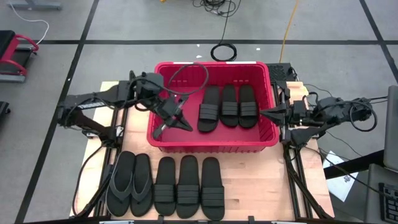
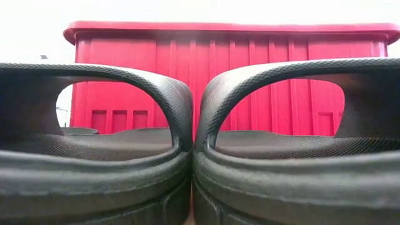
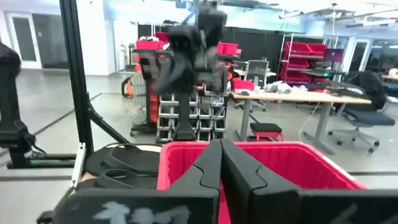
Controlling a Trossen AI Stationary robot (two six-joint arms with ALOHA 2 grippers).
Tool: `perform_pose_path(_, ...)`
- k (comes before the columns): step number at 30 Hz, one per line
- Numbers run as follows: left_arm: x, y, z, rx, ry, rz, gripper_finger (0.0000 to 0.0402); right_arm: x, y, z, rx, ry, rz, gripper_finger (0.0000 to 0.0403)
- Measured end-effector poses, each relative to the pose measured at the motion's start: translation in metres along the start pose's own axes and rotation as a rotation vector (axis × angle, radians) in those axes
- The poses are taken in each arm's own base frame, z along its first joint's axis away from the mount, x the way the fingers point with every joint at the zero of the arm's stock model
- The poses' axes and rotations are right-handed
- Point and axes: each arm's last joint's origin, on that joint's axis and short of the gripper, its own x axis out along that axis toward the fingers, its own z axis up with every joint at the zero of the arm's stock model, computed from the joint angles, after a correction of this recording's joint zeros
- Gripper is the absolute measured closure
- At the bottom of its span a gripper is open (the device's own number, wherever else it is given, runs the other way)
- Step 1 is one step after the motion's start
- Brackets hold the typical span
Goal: Pick and place slides into bin
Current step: Put the black slide into the red bin
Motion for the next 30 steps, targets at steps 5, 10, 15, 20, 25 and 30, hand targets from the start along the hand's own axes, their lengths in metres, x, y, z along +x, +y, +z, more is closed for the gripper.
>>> perform_pose_path(5, -0.029, -0.037, -0.032, -0.011, -0.103, 0.052, 0.0402, 0.000, 0.000, 0.001, 0.088, -0.009, 0.000, 0.0403)
perform_pose_path(10, -0.063, -0.078, -0.053, -0.029, -0.346, 0.227, 0.0402, 0.002, 0.001, 0.001, 0.143, -0.006, 0.000, 0.0403)
perform_pose_path(15, -0.092, -0.101, -0.065, -0.114, -0.532, 0.393, 0.0401, 0.007, 0.003, -0.002, 0.137, 0.011, 0.002, 0.0403)
perform_pose_path(20, -0.106, -0.111, -0.067, -0.184, -0.607, 0.468, 0.0401, 0.012, 0.006, -0.003, 0.133, 0.020, 0.005, 0.0403)
perform_pose_path(25, -0.108, -0.114, -0.066, -0.189, -0.617, 0.459, 0.0401, 0.017, 0.008, -0.006, 0.130, 0.041, 0.005, 0.0402)
perform_pose_path(30, -0.101, -0.110, -0.066, -0.238, -0.616, 0.453, 0.0396, 0.016, 0.007, -0.018, 0.137, 0.158, -0.045, 0.0393)
